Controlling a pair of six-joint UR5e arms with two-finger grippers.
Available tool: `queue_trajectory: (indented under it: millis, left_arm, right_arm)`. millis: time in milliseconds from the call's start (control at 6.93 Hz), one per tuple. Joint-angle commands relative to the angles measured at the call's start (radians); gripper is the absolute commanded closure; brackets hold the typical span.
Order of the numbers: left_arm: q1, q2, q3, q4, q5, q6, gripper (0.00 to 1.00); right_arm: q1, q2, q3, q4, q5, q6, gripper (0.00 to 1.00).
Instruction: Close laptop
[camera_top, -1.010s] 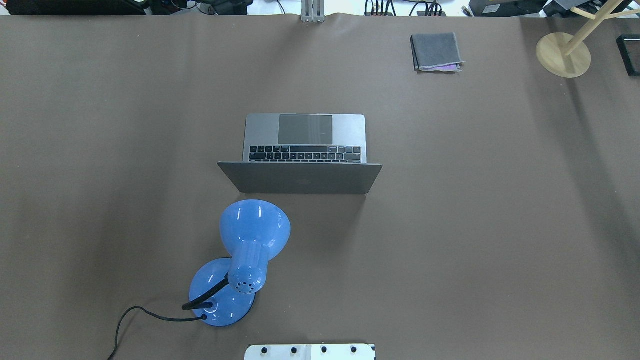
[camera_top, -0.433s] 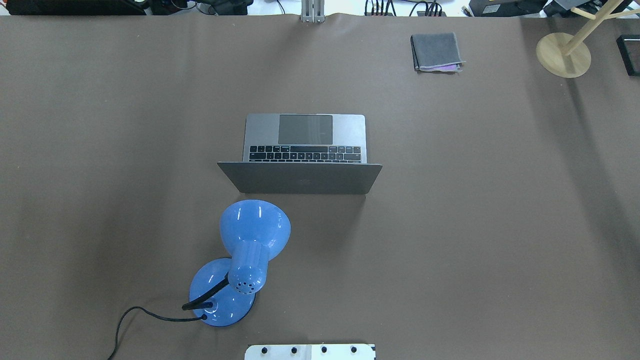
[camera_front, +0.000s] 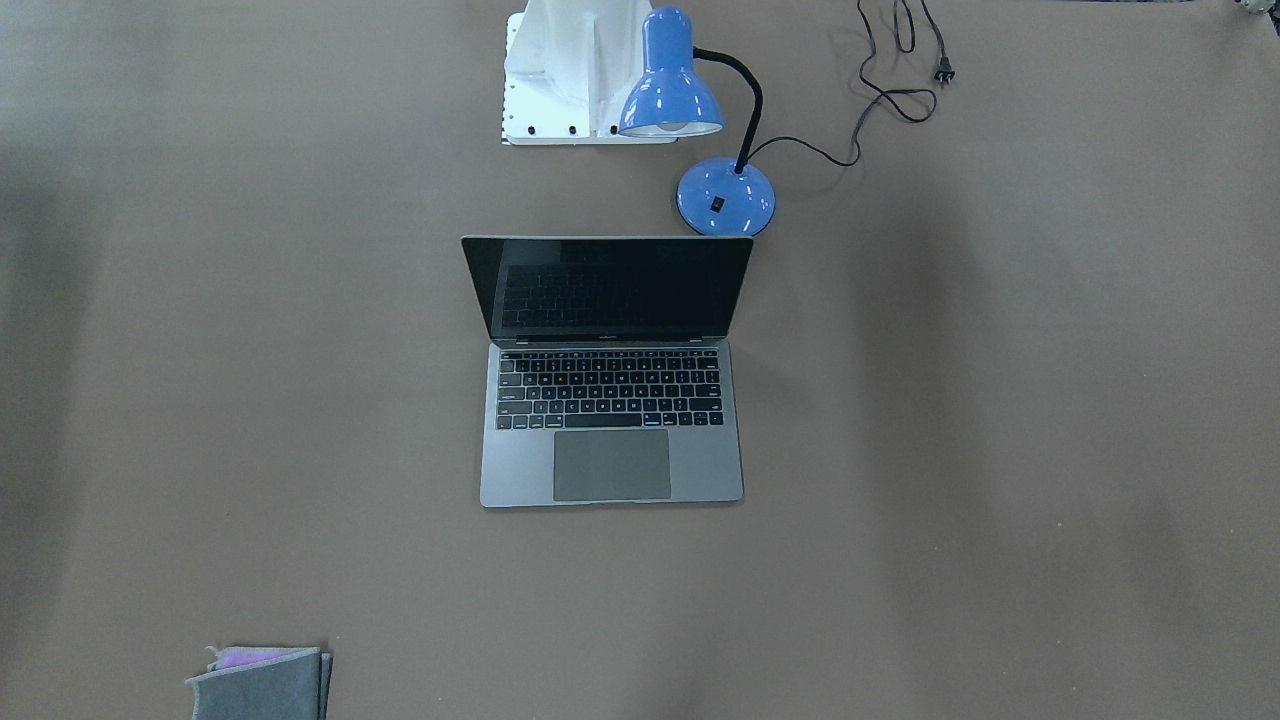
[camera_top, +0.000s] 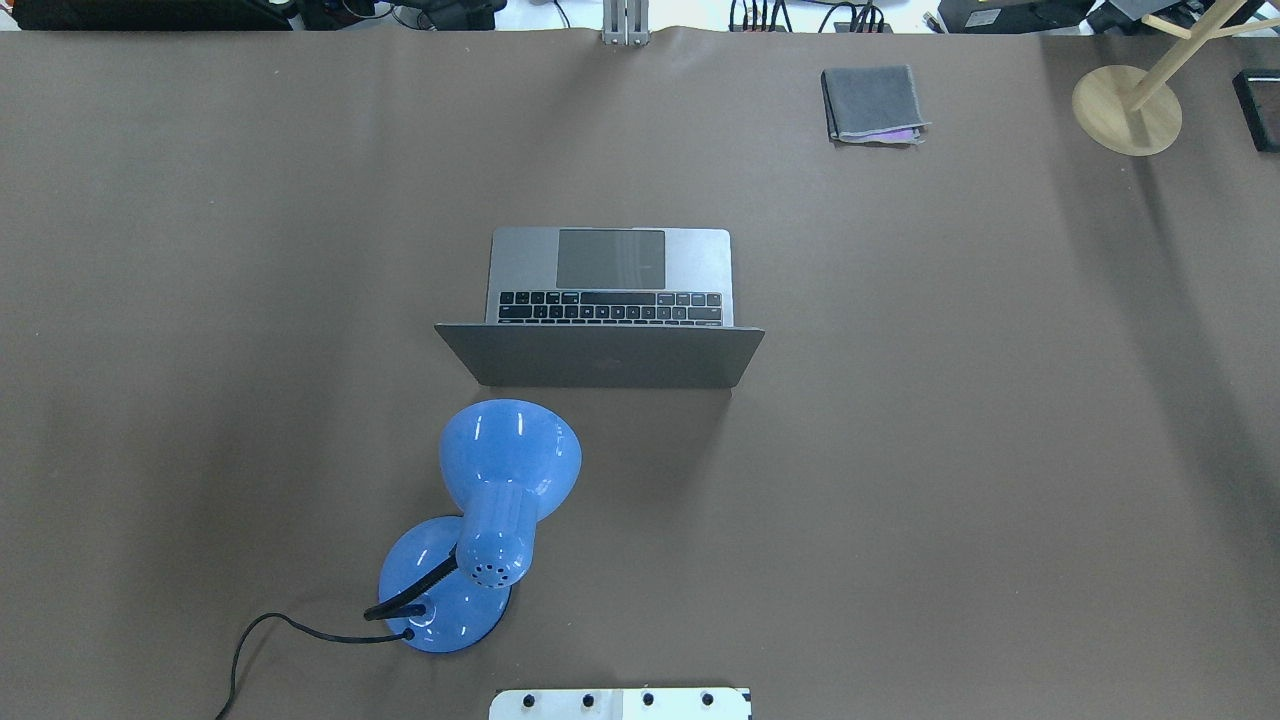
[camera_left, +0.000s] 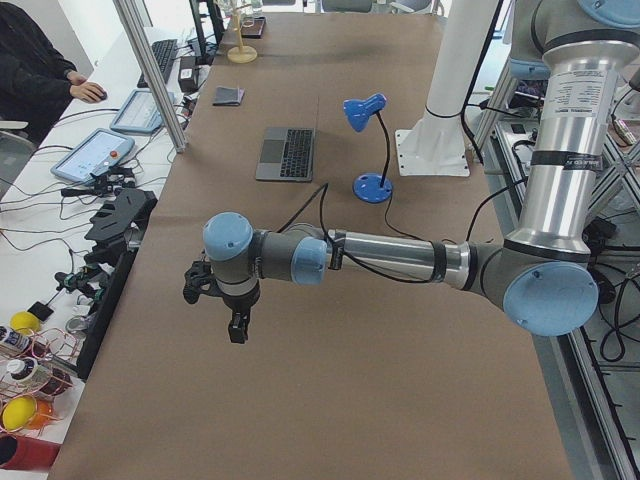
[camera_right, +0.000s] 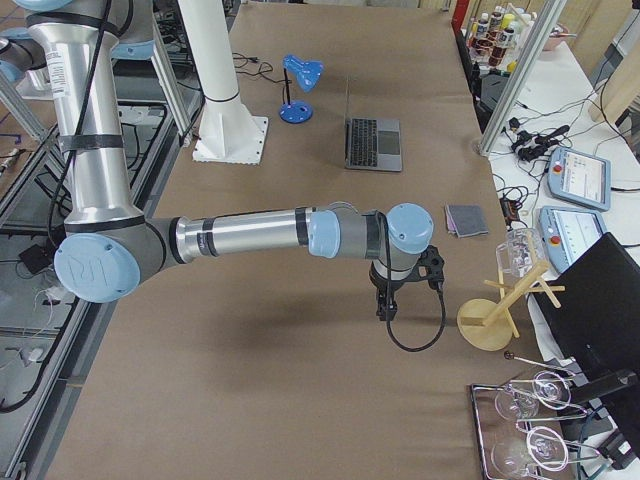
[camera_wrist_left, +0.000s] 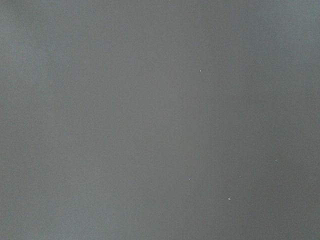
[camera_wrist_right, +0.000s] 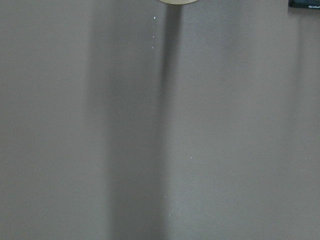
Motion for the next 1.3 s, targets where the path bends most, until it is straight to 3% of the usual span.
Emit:
queue_trajectory:
  millis: [0, 289, 433, 722, 866, 1010, 1155]
  left_arm:
    - [0.012, -0.048, 0.002, 0.006, 0.000, -0.001, 0.02]
    - [0.163, -0.098, -0.046, -0.036, 0.000, -0.213, 0.02]
    - [0.250, -0.099, -0.084, -0.119, 0.000, -0.385, 0.02]
    - [0.412, -0.095, -0.103, -0.343, 0.008, -0.719, 0.02]
    - [0.479, -0.093, -0.125, -0.380, 0.009, -0.842, 0.08]
    - [0.551, -0.098, -0.173, -0.383, 0.012, -0.947, 0.31]
    - [0.631, -0.099, -0.225, -0.383, 0.015, -1.013, 0.65]
  right_arm:
    - [-0.031, 0.070, -0.006, -0.013, 0.003, 0.031, 0.00]
    - [-0.126, 0.146, 0.006, -0.001, 0.015, 0.208, 0.00]
    - [-0.181, 0.173, 0.027, -0.004, 0.051, 0.255, 0.00]
    - [-0.291, 0.174, 0.113, 0.048, 0.078, 0.515, 0.00]
    - [-0.359, 0.168, 0.180, 0.062, 0.078, 0.657, 0.14]
    - [-0.423, 0.166, 0.254, 0.064, 0.076, 0.789, 0.49]
    - [-0.472, 0.164, 0.285, 0.064, 0.079, 0.815, 0.85]
